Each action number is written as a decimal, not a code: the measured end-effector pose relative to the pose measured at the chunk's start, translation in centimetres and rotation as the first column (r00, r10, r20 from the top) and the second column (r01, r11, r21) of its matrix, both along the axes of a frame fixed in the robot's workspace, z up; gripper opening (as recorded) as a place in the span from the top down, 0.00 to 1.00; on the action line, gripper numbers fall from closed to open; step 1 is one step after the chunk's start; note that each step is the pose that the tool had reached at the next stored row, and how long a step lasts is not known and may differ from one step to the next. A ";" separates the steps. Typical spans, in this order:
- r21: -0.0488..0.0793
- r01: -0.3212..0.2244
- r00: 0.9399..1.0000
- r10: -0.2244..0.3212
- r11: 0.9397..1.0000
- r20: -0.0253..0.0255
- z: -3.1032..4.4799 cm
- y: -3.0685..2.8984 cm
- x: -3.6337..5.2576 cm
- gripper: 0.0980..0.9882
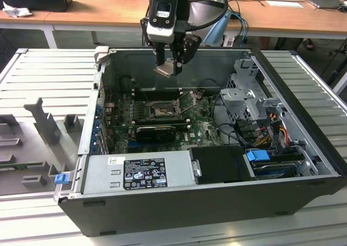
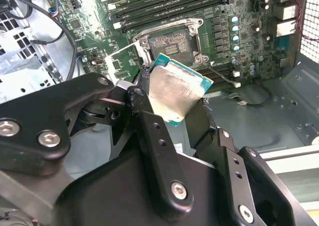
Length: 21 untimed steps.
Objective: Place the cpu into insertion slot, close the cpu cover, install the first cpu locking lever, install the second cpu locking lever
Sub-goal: 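Place the cpu into insertion slot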
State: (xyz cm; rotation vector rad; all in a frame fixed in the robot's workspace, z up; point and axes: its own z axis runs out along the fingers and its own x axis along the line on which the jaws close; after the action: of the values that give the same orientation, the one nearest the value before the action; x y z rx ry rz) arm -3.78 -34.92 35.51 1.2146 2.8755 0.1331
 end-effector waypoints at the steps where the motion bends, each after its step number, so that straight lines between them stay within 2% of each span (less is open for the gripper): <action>1: 0.000 0.005 1.000 -0.005 1.000 0.000 0.00 0.00 0.00 0.52; 21: 0.000 0.092 0.996 -0.092 0.996 0.000 -0.01 0.00 0.00 0.52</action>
State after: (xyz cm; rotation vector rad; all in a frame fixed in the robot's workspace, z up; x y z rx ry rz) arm -3.78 -34.92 35.50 1.3447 2.8127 0.1316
